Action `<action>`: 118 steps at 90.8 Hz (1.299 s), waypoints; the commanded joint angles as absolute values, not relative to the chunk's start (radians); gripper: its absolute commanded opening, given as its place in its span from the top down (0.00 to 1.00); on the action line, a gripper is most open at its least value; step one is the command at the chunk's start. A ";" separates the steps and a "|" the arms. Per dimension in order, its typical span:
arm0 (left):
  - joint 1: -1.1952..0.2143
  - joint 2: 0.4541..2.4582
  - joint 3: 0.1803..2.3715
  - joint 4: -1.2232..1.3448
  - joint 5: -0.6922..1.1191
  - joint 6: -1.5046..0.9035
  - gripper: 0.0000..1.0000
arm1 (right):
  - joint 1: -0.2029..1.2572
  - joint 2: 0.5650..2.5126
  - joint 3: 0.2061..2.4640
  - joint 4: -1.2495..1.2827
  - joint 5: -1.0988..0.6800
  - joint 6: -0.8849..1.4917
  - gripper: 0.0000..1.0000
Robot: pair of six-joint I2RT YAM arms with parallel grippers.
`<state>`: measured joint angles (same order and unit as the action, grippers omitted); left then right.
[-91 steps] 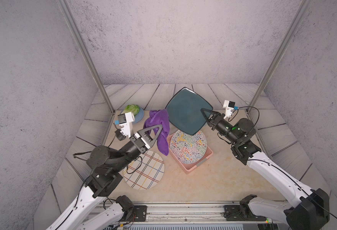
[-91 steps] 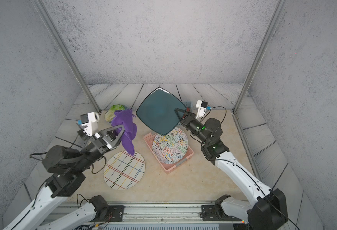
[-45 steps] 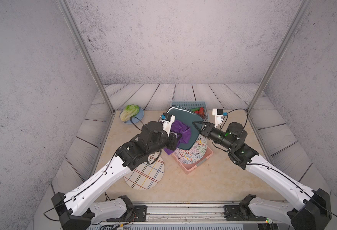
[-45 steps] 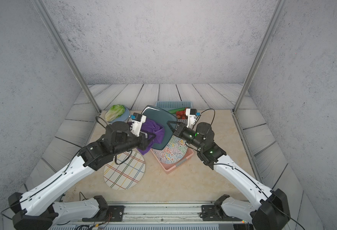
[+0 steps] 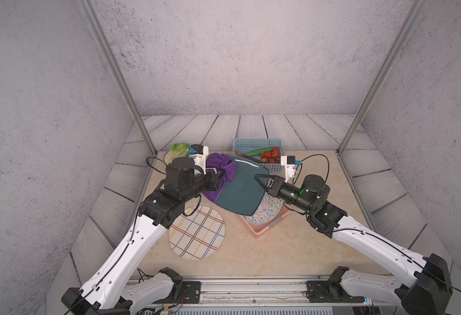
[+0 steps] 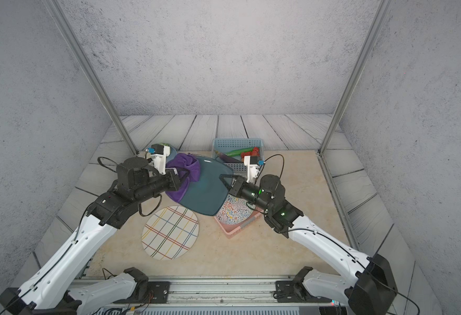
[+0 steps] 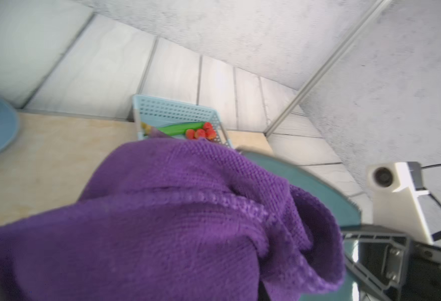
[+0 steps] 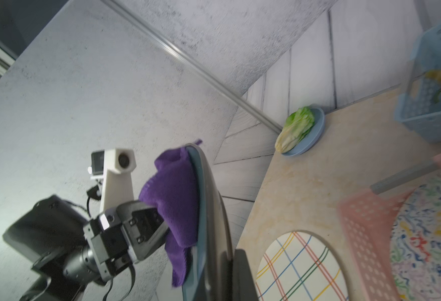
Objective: Wipe the wet plate dry
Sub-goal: Wipe the plate with towel.
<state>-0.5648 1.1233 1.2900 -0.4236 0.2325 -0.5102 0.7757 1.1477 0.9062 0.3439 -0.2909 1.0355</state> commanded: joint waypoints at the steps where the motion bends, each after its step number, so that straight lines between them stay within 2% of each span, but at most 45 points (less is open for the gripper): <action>1: -0.727 1.256 1.357 -0.519 0.256 -0.396 1.00 | 0.838 1.117 0.967 0.659 -0.374 1.049 1.00; 9: -0.785 1.287 1.364 -0.531 0.217 -0.402 1.00 | 0.828 1.099 0.936 0.697 -0.300 1.067 1.00; 18: -0.704 1.197 1.304 -0.512 0.155 -0.518 1.00 | 0.751 1.049 0.902 0.634 -0.274 1.105 1.00; 36: -0.279 0.916 1.030 -0.071 0.630 -1.024 1.00 | 0.534 0.954 0.769 0.723 -0.309 1.292 1.00; 43: -0.182 0.889 0.930 0.211 0.735 -1.356 1.00 | 0.489 0.950 0.733 0.843 -0.337 1.367 1.00; 47: -0.164 0.907 0.873 0.472 0.747 -1.566 1.00 | 0.486 0.961 0.723 0.932 -0.348 1.401 1.00; 56: -0.183 1.000 0.809 0.892 0.699 -1.896 1.00 | 0.488 1.031 0.755 1.110 -0.433 1.485 1.00; 64: -0.239 1.067 0.797 1.071 0.620 -2.036 1.00 | 0.512 1.104 0.799 1.243 -0.469 1.539 1.00; 90: -0.498 1.130 0.903 1.171 0.471 -2.026 1.00 | 0.601 1.271 0.900 1.312 -0.444 1.533 1.00; 104: -0.613 1.094 0.894 1.138 0.444 -1.884 1.00 | 0.609 1.357 1.012 1.366 -0.397 1.563 1.00; 118: -0.608 1.110 0.796 1.279 0.363 -1.958 1.00 | 0.545 1.333 1.006 1.315 -0.310 1.553 1.00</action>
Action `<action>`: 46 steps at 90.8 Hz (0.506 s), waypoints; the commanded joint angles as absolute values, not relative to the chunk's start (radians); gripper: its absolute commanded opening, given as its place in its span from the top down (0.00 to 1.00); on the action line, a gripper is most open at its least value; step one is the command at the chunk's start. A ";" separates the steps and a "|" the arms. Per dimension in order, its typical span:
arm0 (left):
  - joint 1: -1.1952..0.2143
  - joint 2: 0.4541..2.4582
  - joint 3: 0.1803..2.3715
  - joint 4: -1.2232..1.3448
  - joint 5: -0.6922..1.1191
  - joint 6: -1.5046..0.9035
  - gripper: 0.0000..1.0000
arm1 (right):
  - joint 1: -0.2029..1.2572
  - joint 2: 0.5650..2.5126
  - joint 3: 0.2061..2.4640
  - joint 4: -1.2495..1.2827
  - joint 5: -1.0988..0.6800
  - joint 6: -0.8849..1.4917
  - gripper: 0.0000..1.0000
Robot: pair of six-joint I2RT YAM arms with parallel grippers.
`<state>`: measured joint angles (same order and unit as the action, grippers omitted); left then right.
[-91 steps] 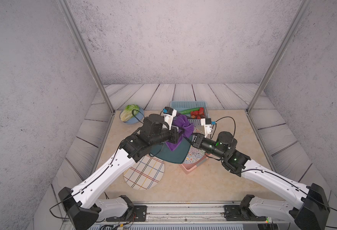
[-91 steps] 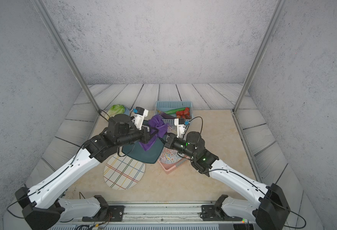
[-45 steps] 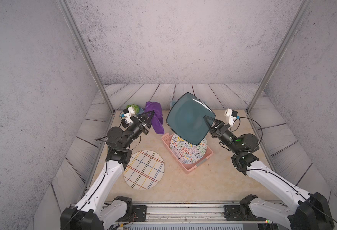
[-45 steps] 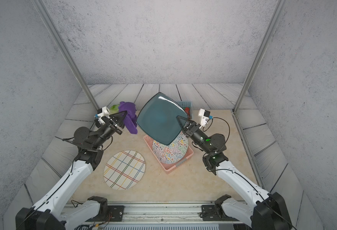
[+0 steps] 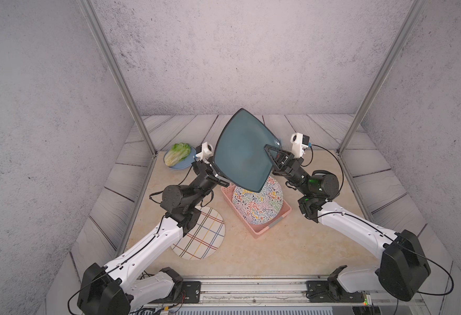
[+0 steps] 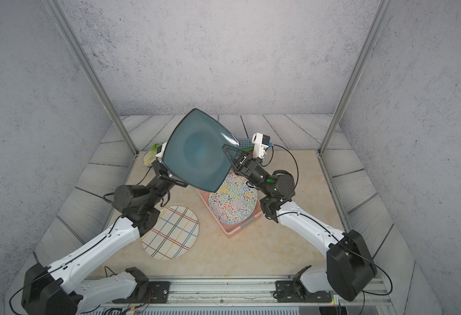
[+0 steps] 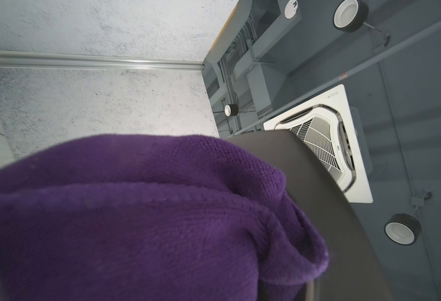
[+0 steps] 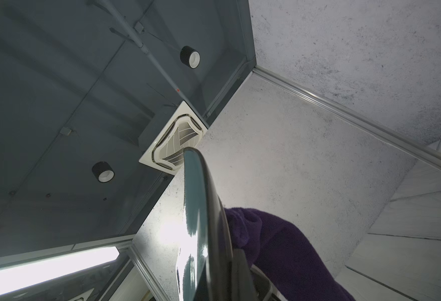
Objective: Wipe the wet plate dry
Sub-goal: Wipe the plate with towel.
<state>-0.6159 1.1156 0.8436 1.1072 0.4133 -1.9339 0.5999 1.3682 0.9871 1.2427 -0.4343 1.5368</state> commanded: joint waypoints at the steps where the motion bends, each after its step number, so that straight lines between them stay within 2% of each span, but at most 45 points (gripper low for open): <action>1: -0.600 1.112 0.797 1.288 0.363 -1.967 1.00 | 0.543 1.327 1.002 1.311 -0.314 1.550 1.00; 9: -0.538 1.111 0.858 1.284 0.397 -1.975 1.00 | 0.552 1.282 0.962 1.233 -0.393 1.502 1.00; 18: -0.534 1.101 0.931 1.178 0.462 -1.881 1.00 | 0.647 1.238 0.916 1.167 -0.428 1.407 1.00; 32: -0.673 1.132 0.934 1.173 0.447 -1.780 1.00 | 0.680 1.267 0.938 1.192 -0.356 1.399 1.00; 39: -0.753 1.158 0.921 1.176 0.457 -1.746 1.00 | 0.650 1.306 1.001 1.184 -0.339 1.430 1.00; 46: -0.772 1.146 0.881 1.192 0.455 -1.733 1.00 | 0.589 1.335 1.049 1.195 -0.334 1.483 1.00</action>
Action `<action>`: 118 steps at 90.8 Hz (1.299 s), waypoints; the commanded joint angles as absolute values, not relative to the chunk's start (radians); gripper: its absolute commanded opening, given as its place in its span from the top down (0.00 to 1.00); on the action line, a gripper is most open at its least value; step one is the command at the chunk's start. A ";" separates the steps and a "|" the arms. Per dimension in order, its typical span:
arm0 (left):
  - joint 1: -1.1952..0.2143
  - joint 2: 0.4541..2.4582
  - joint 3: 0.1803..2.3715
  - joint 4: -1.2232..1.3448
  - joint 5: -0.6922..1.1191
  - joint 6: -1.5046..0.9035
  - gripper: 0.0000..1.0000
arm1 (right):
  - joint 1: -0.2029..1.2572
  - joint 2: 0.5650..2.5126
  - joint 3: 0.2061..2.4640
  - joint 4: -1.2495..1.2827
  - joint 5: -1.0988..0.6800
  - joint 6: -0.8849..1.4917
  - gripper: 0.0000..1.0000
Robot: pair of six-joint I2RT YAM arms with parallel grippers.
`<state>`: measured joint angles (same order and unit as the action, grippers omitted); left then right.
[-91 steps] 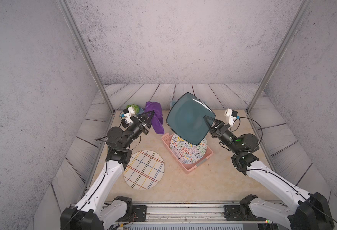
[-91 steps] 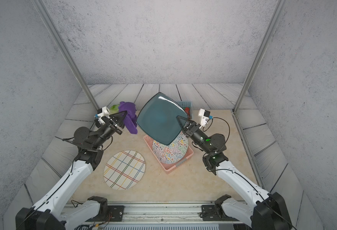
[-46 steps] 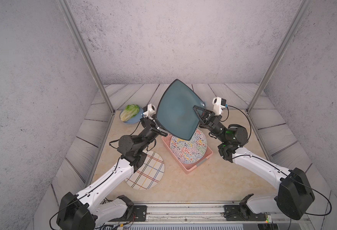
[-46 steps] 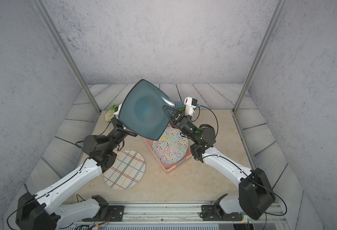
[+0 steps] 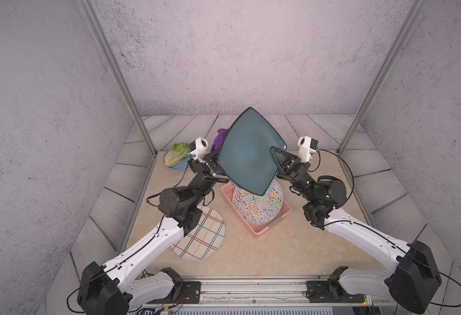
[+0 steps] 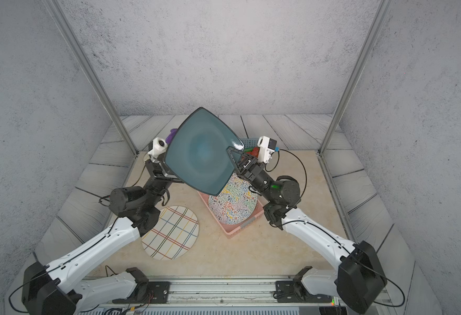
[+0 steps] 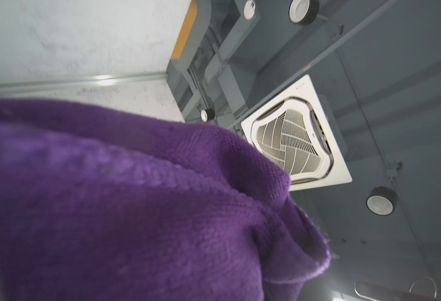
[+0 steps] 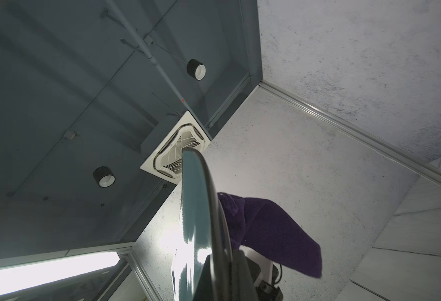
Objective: Wipe the wet plate dry
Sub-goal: Wipe the plate with towel, then place the plate on the plate.
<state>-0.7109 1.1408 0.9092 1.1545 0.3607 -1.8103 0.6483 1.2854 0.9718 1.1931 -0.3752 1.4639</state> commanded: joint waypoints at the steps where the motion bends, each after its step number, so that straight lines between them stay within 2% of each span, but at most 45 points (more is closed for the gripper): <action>1: -0.772 1.138 0.871 1.192 0.449 -1.725 1.00 | 0.576 1.336 1.050 1.198 -0.330 1.493 1.00; 9: -0.746 1.017 0.815 1.052 0.427 -1.591 1.00 | 0.469 1.311 1.007 1.180 -0.306 1.545 1.00; 13: -0.721 0.922 0.831 0.855 0.446 -1.463 1.00 | 0.423 1.274 0.965 1.117 -0.304 1.537 1.00; 20: -0.706 0.748 0.935 0.318 0.386 -1.130 1.00 | 0.377 1.197 0.889 0.961 -0.317 1.467 1.00; 28: -0.706 0.652 1.056 -0.113 0.229 -0.833 1.00 | 0.375 1.130 0.848 0.738 -0.369 1.347 1.00; 35: -0.706 0.636 1.156 -0.353 0.082 -0.680 1.00 | 0.392 1.111 0.843 0.571 -0.423 1.257 1.00; 42: -0.706 0.669 1.239 -0.531 -0.021 -0.575 1.00 | 0.463 1.119 0.806 0.540 -0.409 1.220 1.00; 60: -0.706 0.760 1.344 -0.720 -0.102 -0.450 1.00 | 0.763 1.253 0.768 0.521 -0.263 1.120 1.00; 80: -0.706 0.803 1.348 -0.779 -0.072 -0.460 1.00 | 0.982 1.568 0.952 0.516 -0.162 1.054 1.00; 94: -0.706 0.789 1.323 -0.774 -0.075 -0.471 1.00 | 1.042 1.774 1.079 0.520 -0.112 1.014 1.00; 118: -0.706 0.785 1.298 -0.766 -0.075 -0.478 1.00 | 1.044 2.029 1.253 0.529 -0.100 1.021 1.00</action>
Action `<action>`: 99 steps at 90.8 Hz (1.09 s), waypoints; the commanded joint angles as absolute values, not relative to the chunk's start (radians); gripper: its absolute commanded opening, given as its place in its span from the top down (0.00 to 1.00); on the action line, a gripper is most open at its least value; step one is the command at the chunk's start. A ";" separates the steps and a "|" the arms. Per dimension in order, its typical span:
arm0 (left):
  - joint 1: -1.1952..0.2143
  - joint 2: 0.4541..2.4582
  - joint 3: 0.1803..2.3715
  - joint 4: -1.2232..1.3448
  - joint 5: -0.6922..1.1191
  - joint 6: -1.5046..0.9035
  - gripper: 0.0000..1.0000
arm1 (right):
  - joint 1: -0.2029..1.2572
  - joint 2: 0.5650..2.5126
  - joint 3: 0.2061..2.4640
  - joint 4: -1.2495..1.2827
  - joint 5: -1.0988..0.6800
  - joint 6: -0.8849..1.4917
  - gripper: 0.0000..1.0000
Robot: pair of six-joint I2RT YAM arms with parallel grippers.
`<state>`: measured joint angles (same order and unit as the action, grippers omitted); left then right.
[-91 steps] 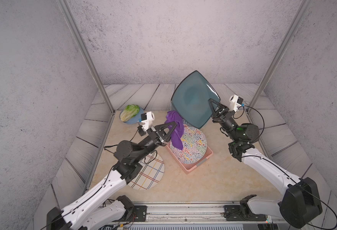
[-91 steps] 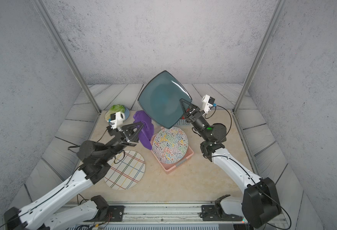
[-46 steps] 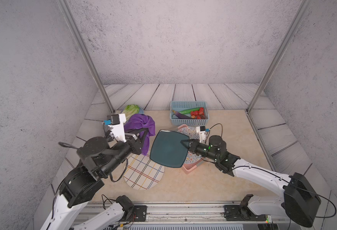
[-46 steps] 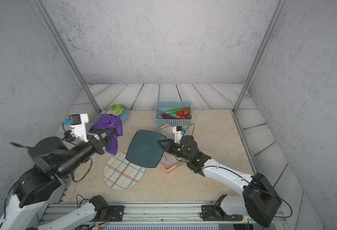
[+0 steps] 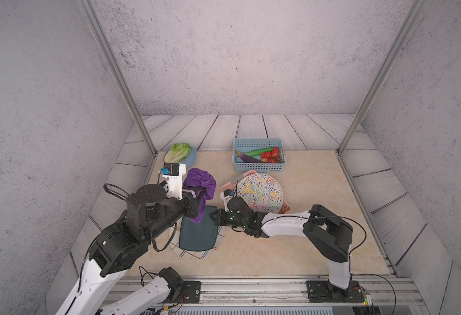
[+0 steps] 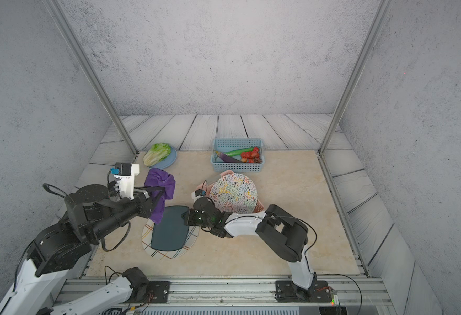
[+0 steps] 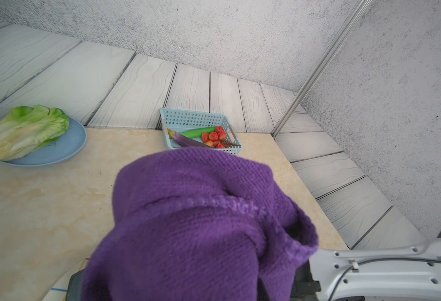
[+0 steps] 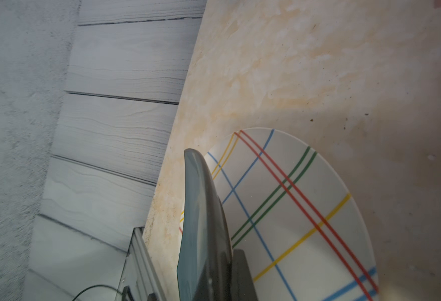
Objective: Wipe the wet plate dry
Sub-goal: Place the plate on the plate.
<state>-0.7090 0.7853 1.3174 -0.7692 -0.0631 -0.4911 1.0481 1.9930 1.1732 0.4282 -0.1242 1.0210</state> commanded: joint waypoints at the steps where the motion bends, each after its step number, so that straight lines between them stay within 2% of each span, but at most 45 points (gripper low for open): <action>1: -0.706 0.785 1.298 -0.767 -0.075 -0.478 1.00 | 1.044 2.034 1.256 0.528 -0.102 1.022 1.00; 16: -0.706 0.785 1.289 -0.762 -0.077 -0.474 1.00 | 1.048 2.080 1.248 0.478 -0.097 1.026 0.99; 27: -0.706 0.782 1.274 -0.752 -0.074 -0.473 1.00 | 1.060 2.054 1.207 0.344 -0.063 0.975 0.76; 40: -0.706 0.787 1.257 -0.735 -0.072 -0.475 1.00 | 1.069 2.019 1.180 0.214 -0.035 0.902 0.70; 62: -0.704 0.834 1.246 -0.747 -0.131 -0.430 1.00 | 1.098 1.885 1.138 0.097 0.011 0.786 0.51; 81: -0.698 0.863 1.222 -0.749 -0.221 -0.425 1.00 | 1.105 1.599 1.033 0.058 -0.018 0.760 0.52; 89: -0.692 0.882 1.194 -0.738 -0.236 -0.424 1.00 | 1.096 1.427 1.001 -0.036 0.102 0.717 0.54; 94: -0.686 0.908 1.176 -0.731 -0.230 -0.422 1.00 | 1.031 1.336 0.994 -0.126 0.147 0.677 0.56; 99: -0.682 0.951 1.162 -0.730 -0.222 -0.421 1.00 | 0.902 1.271 0.984 -0.209 0.098 0.656 0.57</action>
